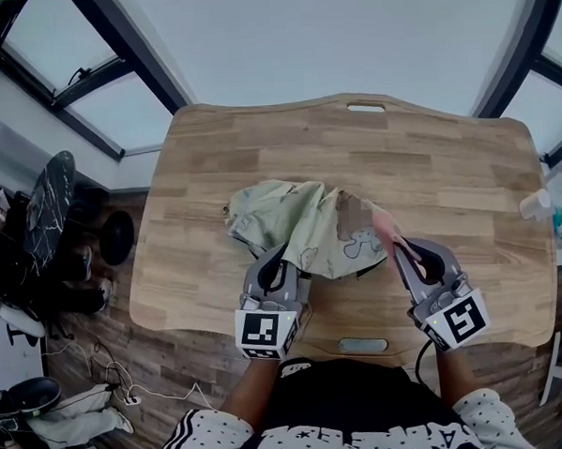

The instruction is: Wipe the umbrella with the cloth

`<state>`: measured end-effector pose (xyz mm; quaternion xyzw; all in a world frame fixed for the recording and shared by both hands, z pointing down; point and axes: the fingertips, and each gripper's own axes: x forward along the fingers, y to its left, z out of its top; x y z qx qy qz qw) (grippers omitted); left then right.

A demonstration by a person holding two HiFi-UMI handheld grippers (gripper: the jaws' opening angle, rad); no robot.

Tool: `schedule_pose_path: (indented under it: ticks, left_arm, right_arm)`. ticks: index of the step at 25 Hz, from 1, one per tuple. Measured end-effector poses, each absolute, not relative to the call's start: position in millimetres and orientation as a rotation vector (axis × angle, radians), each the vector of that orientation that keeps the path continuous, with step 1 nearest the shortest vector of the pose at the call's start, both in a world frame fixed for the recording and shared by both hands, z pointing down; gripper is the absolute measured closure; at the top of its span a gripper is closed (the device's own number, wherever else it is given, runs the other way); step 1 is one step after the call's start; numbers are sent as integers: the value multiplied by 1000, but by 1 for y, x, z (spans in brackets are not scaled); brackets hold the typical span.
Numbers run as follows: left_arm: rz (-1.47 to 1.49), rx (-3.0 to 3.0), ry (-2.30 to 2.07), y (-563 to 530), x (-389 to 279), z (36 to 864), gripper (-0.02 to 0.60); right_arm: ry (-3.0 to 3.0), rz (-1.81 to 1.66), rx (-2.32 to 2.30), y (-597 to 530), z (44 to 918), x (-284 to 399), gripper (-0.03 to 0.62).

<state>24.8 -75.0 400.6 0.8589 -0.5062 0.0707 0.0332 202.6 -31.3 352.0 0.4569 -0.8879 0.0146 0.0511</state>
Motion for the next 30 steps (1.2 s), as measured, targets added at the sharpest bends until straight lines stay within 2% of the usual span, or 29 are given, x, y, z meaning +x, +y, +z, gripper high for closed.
schedule_pose_path:
  ticks: [14,30]
  left_arm:
    - [43,2456,-1419,-110,-44,427,581]
    - [82,2595,-1199,-127,-58,449,581]
  right_arm:
    - [-2678,-4,1493,-68,334,149,568]
    - [-2578,5,1428,-127,364,65,568]
